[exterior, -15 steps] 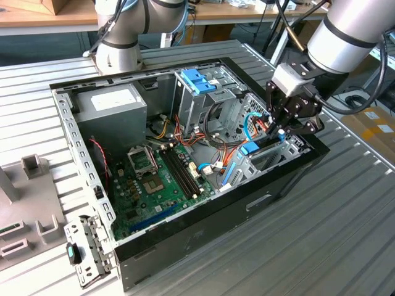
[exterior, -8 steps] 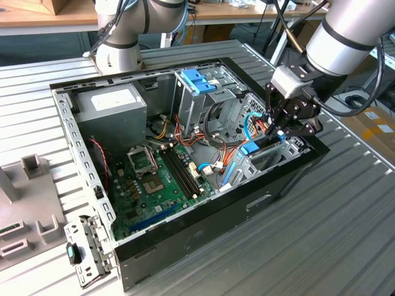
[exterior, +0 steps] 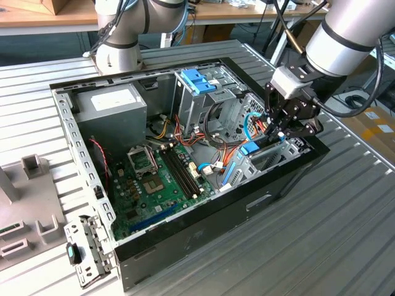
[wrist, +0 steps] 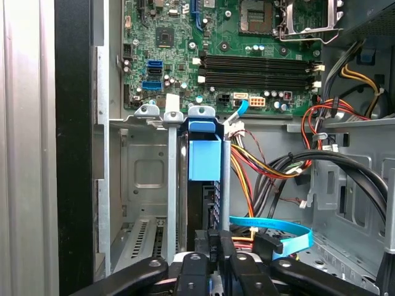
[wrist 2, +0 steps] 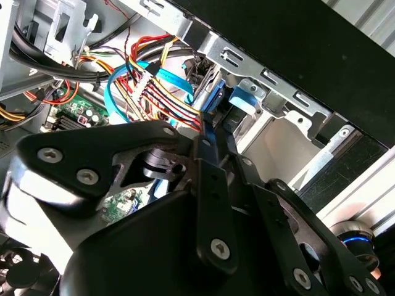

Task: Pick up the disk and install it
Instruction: 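Insert the first disk wire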

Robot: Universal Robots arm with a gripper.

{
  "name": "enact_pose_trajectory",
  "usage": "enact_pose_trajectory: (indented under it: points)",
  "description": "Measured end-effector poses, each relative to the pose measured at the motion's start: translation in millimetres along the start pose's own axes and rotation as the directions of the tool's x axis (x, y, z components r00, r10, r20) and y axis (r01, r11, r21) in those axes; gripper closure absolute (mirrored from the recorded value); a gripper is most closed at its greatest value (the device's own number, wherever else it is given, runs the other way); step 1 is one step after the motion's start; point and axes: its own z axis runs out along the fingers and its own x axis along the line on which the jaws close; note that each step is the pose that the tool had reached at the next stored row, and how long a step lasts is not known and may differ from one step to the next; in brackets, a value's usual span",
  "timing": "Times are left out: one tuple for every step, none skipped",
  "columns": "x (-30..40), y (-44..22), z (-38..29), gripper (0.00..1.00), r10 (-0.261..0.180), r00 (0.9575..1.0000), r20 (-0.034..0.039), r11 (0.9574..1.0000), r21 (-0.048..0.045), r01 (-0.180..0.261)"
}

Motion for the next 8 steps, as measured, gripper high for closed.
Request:
enact_pose_trajectory:
  points:
    - [0.0,0.0,0.0,0.76,0.0,1.0,-0.0002,1.0,0.0,0.0]
    - [0.0,0.0,-0.1,0.76,0.0,1.0,-0.0004,1.0,0.0,0.0]
    - [0.0,0.0,-0.1,0.76,0.0,1.0,-0.0004,1.0,0.0,0.0]
    - [0.0,0.0,-0.2,0.76,0.0,1.0,-0.0005,1.0,0.0,0.0]
    - [0.0,0.0,-0.4,0.76,0.0,1.0,-0.0005,1.0,0.0,0.0]
    - [-0.1,-0.1,-1.4,0.76,0.0,1.0,-0.0007,1.0,0.0,0.0]
    - [-0.3,-0.1,-3.1,0.76,0.0,1.0,-0.0005,1.0,0.0,0.0]
    - [-0.6,-0.2,-6.8,0.76,0.0,1.0,0.0,1.0,0.0001,0.0]
